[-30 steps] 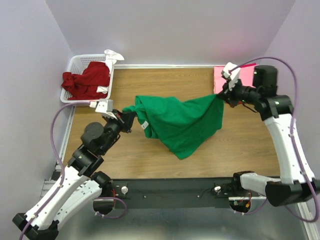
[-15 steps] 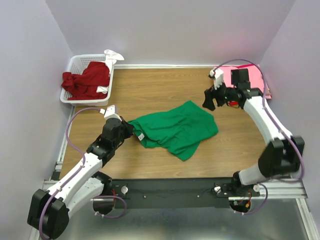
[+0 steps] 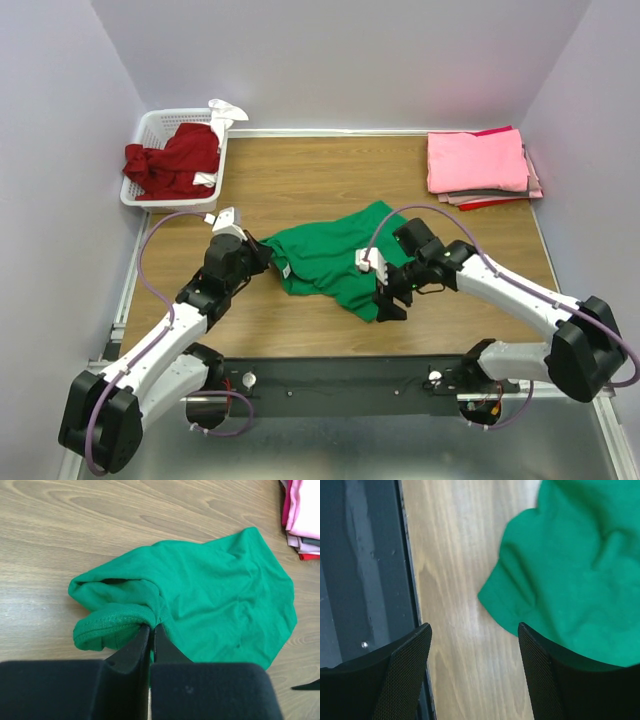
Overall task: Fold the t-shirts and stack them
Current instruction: Flatten the tshirt out
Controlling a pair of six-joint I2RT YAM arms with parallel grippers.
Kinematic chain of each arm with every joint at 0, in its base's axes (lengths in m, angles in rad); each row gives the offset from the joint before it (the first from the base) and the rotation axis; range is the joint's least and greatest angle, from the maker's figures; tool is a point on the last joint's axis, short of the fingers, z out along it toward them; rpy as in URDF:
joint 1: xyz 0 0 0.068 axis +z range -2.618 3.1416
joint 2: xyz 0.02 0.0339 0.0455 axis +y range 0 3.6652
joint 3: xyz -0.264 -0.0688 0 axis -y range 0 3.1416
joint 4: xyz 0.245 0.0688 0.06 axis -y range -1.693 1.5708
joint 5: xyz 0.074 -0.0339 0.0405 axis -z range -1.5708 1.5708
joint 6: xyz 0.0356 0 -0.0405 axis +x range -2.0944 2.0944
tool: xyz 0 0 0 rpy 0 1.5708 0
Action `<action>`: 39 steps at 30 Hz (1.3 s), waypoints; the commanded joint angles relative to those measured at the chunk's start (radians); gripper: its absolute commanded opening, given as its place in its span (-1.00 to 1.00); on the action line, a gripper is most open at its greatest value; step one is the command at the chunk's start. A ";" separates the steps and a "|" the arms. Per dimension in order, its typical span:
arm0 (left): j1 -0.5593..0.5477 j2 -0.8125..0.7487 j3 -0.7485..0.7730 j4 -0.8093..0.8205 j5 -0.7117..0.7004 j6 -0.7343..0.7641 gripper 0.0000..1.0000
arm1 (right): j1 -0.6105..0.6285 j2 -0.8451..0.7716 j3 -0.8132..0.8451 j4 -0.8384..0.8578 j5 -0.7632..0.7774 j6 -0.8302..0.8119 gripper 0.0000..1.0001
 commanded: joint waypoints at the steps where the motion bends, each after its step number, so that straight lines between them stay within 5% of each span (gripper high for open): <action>1: 0.008 -0.013 -0.027 0.040 0.043 0.004 -0.90 | 0.074 0.003 -0.018 0.042 0.097 -0.002 0.52; 19: 0.008 -0.073 -0.064 0.014 0.057 -0.022 -0.91 | 0.252 0.272 -0.017 0.210 0.320 0.003 0.21; 24: 0.008 -0.085 -0.067 0.014 0.063 -0.025 -0.91 | 0.267 0.292 -0.025 0.211 0.307 0.008 -0.13; 27: 0.008 -0.091 -0.069 0.012 0.068 -0.028 -0.92 | 0.267 0.278 -0.026 0.207 0.303 0.017 -0.61; 31: 0.008 -0.094 -0.069 0.014 0.074 -0.030 -0.92 | 0.267 0.237 -0.003 0.173 0.320 0.017 -0.93; 39: 0.008 -0.091 -0.073 0.015 0.082 -0.036 -0.99 | 0.246 0.059 0.182 -0.102 0.375 -0.126 -0.99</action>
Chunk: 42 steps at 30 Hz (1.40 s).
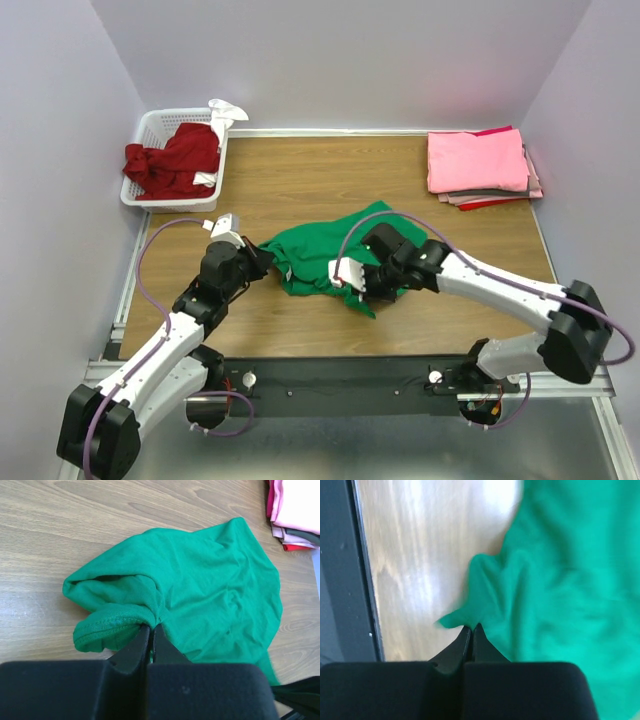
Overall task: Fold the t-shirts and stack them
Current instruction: Flatten the tshirt out
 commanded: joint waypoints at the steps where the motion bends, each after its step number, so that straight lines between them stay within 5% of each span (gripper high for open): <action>1: 0.006 -0.012 -0.016 0.012 0.023 -0.010 -0.99 | -0.023 -0.088 0.116 -0.130 0.067 -0.070 -0.99; 4: 0.006 -0.012 -0.017 0.013 0.023 -0.011 -0.99 | -0.104 -0.080 0.210 -0.124 0.110 -0.082 -0.99; 8: 0.006 -0.015 -0.022 0.012 0.022 -0.014 -1.00 | -0.374 0.002 0.420 -0.066 0.042 -0.049 -0.99; 14: 0.009 -0.003 -0.026 0.018 0.018 -0.017 -1.00 | -0.572 0.287 0.708 0.138 0.094 0.062 -0.99; 21: 0.013 0.000 -0.026 0.020 0.023 -0.017 -1.00 | -0.592 0.625 0.945 0.382 0.406 0.350 -0.99; 27: 0.013 0.015 -0.026 0.021 0.022 -0.011 -1.00 | -0.603 0.803 1.110 0.433 0.466 0.464 -0.98; 31: 0.018 0.022 -0.003 0.010 0.000 -0.010 -1.00 | -0.601 0.868 1.193 0.433 0.462 0.491 0.12; 37: 0.023 0.019 0.035 -0.033 -0.044 -0.005 -0.98 | -0.603 0.741 1.077 0.422 0.399 0.458 0.80; 38: 0.026 0.020 0.037 -0.034 -0.044 -0.005 -0.91 | -0.604 0.699 1.034 0.413 0.343 0.435 0.87; 41: 0.033 0.013 0.047 -0.065 -0.051 -0.008 -0.18 | -0.604 0.513 0.813 0.296 -0.108 0.248 0.99; 42: 0.035 0.008 0.058 -0.077 -0.057 -0.010 -0.07 | -0.603 0.462 0.748 0.253 -0.189 0.209 0.99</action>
